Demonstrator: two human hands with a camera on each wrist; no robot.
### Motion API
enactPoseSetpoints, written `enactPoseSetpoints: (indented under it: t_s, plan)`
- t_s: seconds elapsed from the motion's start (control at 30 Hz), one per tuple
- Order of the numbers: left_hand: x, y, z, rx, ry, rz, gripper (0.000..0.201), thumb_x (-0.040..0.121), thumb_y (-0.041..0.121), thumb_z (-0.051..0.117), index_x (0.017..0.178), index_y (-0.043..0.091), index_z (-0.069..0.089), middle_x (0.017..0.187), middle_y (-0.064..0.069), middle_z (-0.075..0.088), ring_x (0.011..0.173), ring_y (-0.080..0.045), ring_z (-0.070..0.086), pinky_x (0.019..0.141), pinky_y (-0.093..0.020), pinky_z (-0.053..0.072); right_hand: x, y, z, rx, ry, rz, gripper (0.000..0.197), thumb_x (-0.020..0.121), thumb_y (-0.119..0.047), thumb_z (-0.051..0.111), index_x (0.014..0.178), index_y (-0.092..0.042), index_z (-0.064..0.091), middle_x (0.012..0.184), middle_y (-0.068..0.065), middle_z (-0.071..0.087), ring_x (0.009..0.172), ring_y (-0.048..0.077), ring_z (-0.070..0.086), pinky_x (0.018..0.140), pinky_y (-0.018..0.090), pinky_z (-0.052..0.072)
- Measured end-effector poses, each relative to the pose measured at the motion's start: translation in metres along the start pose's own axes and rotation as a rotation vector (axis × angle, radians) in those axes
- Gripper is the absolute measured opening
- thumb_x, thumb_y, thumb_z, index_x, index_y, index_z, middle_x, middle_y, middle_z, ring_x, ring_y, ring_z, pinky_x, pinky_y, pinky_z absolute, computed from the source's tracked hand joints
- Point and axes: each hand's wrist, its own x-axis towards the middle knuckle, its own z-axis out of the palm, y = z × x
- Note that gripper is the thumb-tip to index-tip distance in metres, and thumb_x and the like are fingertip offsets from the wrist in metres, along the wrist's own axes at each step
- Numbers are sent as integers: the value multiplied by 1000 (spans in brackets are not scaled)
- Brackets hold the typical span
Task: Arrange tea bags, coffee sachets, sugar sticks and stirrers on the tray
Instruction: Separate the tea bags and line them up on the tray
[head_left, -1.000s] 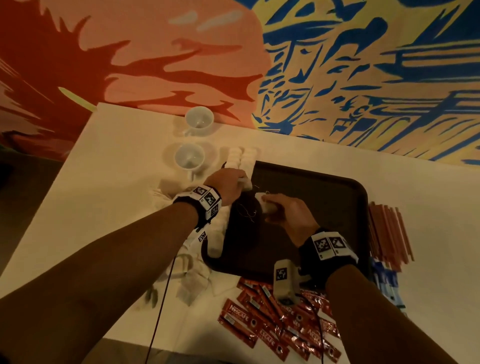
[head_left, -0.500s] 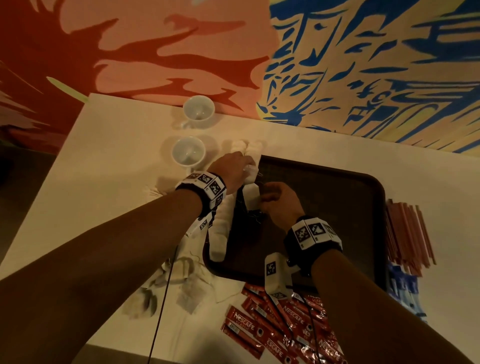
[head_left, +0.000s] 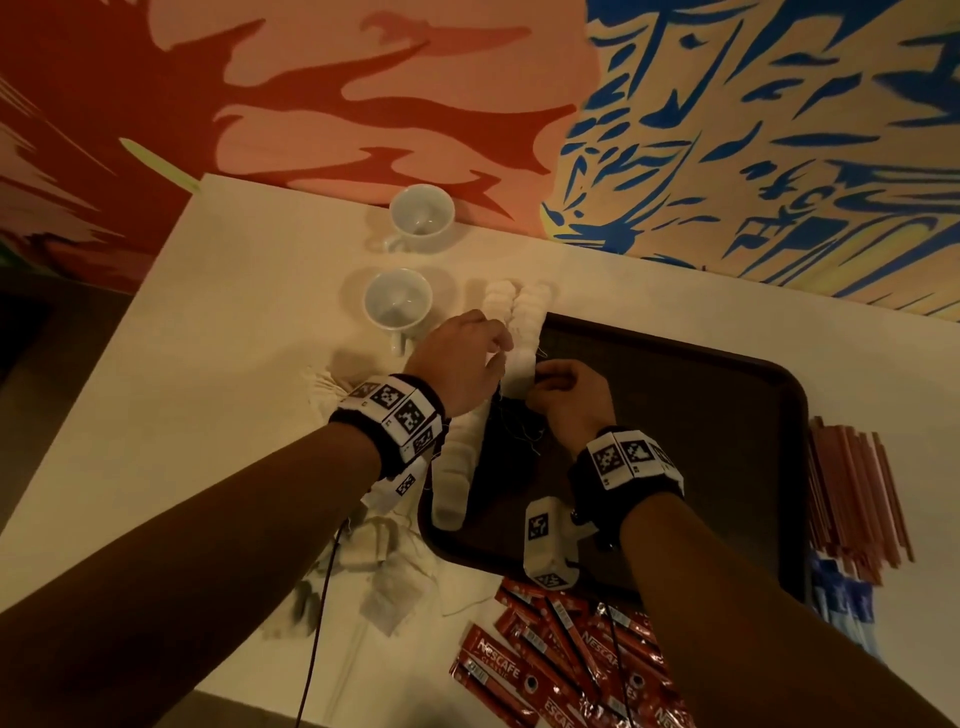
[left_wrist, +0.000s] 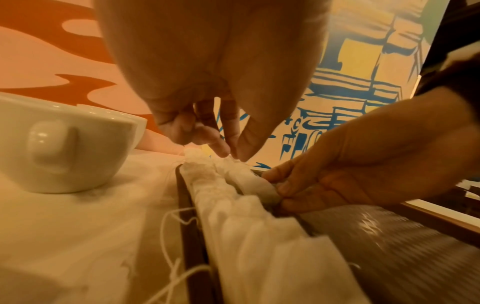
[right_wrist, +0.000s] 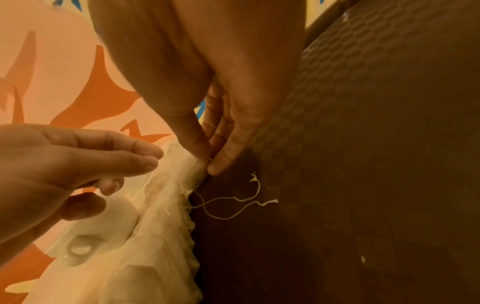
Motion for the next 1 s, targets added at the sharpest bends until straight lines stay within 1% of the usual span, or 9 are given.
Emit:
enactPoseSetpoints:
  t_s: [0.07,0.17,0.3,0.4,0.53,0.63,0.73,0.87,1.0]
  plan:
    - [-6,-1,4,29,-35,0,19,92,27,61,110,23,67,103,9,56,102,-13,56,87,-24,42,0,1,2,1,-8,-10,36,85,2,71,113,-19,65,96,-2,70,94,15,69,86,34,59]
    - [-12,0,11,77,-70,-4,21,91,32,62,110,26,65,113,6,59,108,-16,55,89,-35,50,1,2,3,12,-17,4,34,87,0,69,116,-18,65,99,-3,70,92,14,69,86,34,60]
    - [-13,4,16,183,-147,-1,31,90,36,66,118,27,63,122,4,56,114,-18,53,88,-35,51,5,1,1,2,2,22,28,91,-6,67,114,-21,65,107,-1,69,85,16,72,82,39,63]
    - [-11,6,18,240,-150,5,34,90,34,67,121,25,61,124,1,54,114,-20,52,87,-38,53,9,-1,0,-42,21,10,28,92,-8,65,117,-22,65,109,0,69,82,15,73,82,40,63]
    - [-10,6,20,284,-121,6,26,91,30,65,116,22,62,117,-1,55,107,-22,55,81,-38,55,12,-6,3,-131,-65,-5,35,95,-10,60,130,-17,63,119,6,68,91,19,71,88,42,61]
    - [-10,6,22,288,-139,9,34,89,33,67,120,22,60,120,-2,54,108,-23,55,80,-40,56,13,-7,3,-168,-105,-28,37,96,-9,56,132,-14,62,116,9,69,95,23,71,92,44,59]
    - [-10,7,23,311,-138,8,36,89,32,68,122,22,58,121,-2,53,110,-24,55,79,-40,56,13,-8,3,-171,-120,-22,39,97,-8,55,134,-16,61,120,9,68,96,22,70,92,45,59]
    - [-9,10,23,338,-96,-4,27,93,26,61,118,20,59,119,-4,55,106,-25,57,76,-40,55,13,-9,2,-192,-145,-17,43,99,-7,51,140,-21,56,129,7,63,97,21,68,91,45,59]
    - [-10,11,26,343,-78,-27,26,95,26,57,120,19,58,121,-5,54,107,-25,56,76,-39,55,13,-11,3,-228,-153,-40,45,99,-6,48,140,-22,56,133,8,61,110,25,64,96,46,57]
